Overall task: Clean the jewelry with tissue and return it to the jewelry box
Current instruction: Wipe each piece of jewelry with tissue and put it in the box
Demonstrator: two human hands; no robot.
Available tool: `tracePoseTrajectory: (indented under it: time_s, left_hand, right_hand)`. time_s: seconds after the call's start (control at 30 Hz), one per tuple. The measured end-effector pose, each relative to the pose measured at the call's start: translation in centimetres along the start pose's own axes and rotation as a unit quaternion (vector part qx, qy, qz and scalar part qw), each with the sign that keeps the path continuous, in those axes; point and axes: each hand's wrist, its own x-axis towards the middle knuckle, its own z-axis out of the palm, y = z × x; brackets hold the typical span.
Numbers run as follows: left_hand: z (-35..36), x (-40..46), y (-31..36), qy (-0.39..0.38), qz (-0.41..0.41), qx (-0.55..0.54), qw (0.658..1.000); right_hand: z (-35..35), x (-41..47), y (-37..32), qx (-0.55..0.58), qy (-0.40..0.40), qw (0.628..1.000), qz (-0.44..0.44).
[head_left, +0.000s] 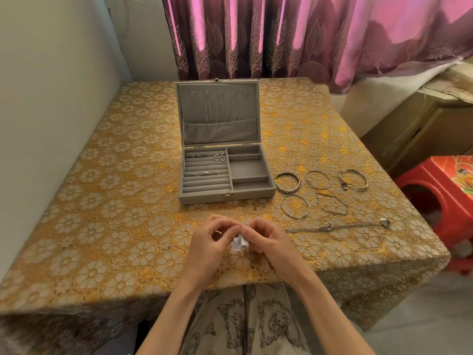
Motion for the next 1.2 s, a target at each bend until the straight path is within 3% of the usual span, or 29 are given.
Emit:
tracePoseTrajectory:
  time_s: [0.73, 1.2]
  left_hand:
    - [0.03, -0.21, -0.07, -0.009, 0.010, 0.036, 0.999]
    - [-0.07, -0.25, 0.07, -0.026, 0.001, -0.002, 1.000]
  right_hand:
    - [-0.02, -0.02, -0.23, -0.013, -0.035, 0.999, 0.022]
    - [-0.17, 0.08, -0.38, 0.036, -0.033, 0.997, 0.061]
